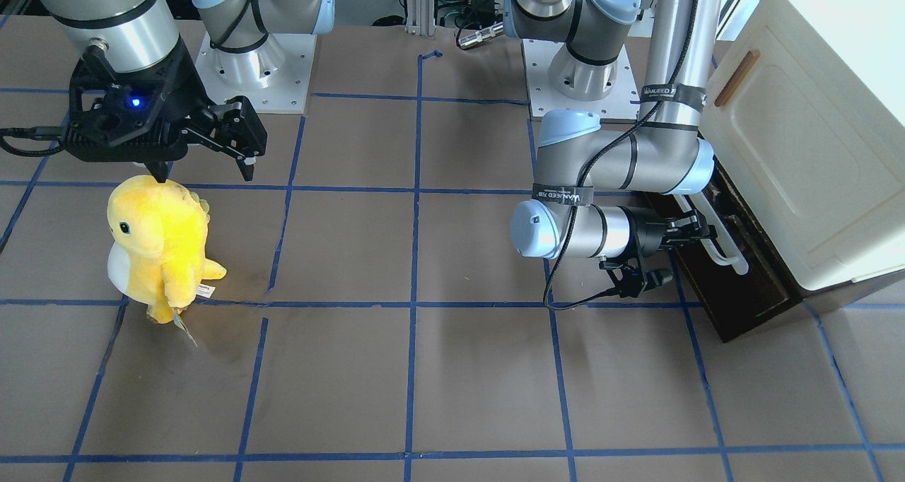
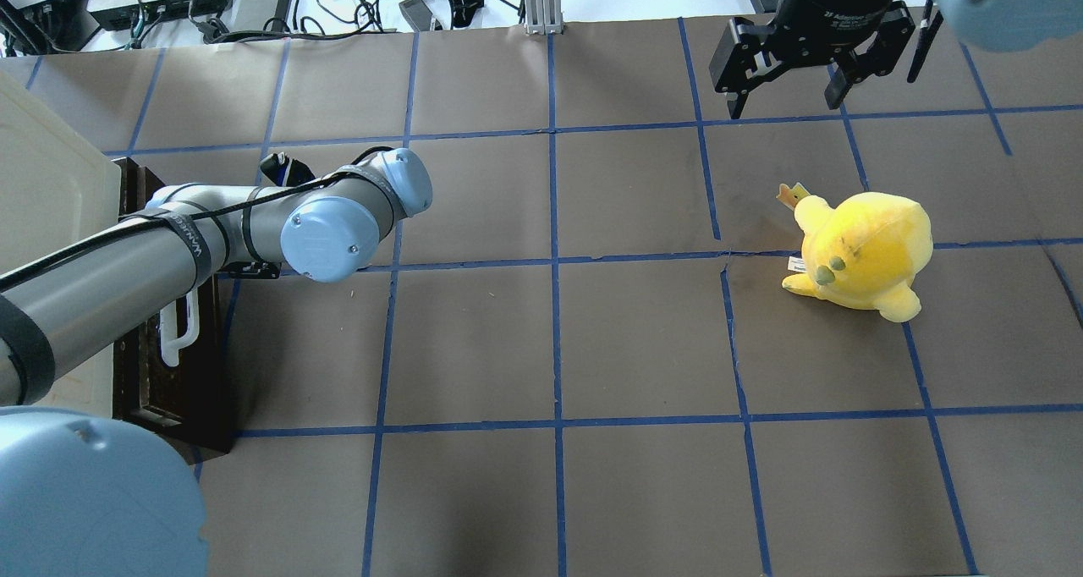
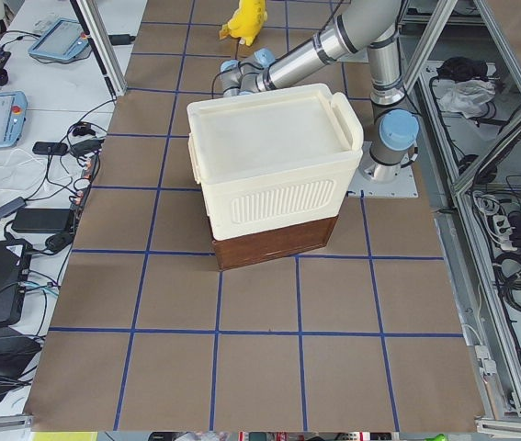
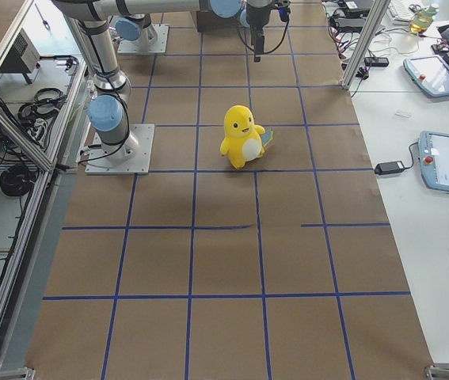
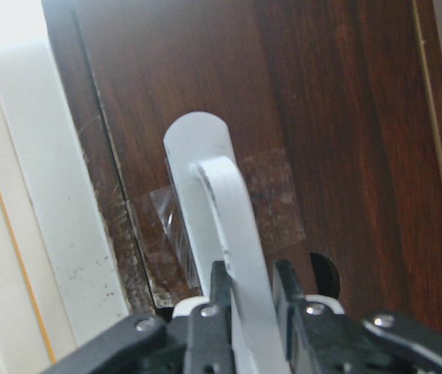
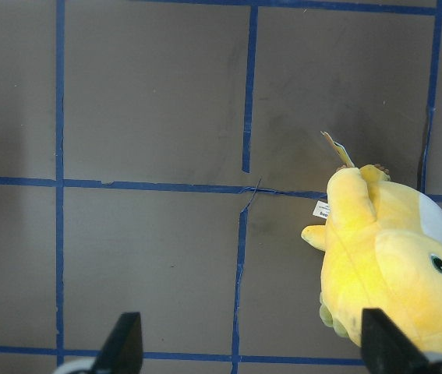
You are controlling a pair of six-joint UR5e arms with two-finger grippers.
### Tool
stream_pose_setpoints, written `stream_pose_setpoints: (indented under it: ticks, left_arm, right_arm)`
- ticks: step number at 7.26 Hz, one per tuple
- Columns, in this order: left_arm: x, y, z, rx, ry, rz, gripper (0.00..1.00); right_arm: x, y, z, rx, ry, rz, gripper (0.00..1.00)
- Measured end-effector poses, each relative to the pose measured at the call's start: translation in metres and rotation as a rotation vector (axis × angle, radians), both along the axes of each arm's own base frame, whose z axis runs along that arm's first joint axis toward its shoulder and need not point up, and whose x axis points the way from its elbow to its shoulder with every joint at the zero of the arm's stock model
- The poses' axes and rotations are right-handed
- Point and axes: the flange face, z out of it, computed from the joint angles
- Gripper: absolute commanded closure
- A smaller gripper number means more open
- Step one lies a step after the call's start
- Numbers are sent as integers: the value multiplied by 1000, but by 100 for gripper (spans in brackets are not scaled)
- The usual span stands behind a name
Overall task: Pull drawer sideways
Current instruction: 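Pull the drawer handle with the left gripper away from the bin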
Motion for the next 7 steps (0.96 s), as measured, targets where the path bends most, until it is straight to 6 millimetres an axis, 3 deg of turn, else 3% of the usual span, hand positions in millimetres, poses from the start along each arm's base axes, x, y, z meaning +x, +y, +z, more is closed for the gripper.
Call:
stream_pose_setpoints:
  ticks: [3, 7]
  left_arm:
    - [-13, -9, 7, -17, 16, -11, 73]
    - [-36, -6, 8, -27, 28, -45, 73]
  right_arm:
    - [0, 0, 0, 0, 0, 0, 0]
    - [0, 0, 0, 0, 0, 0, 0]
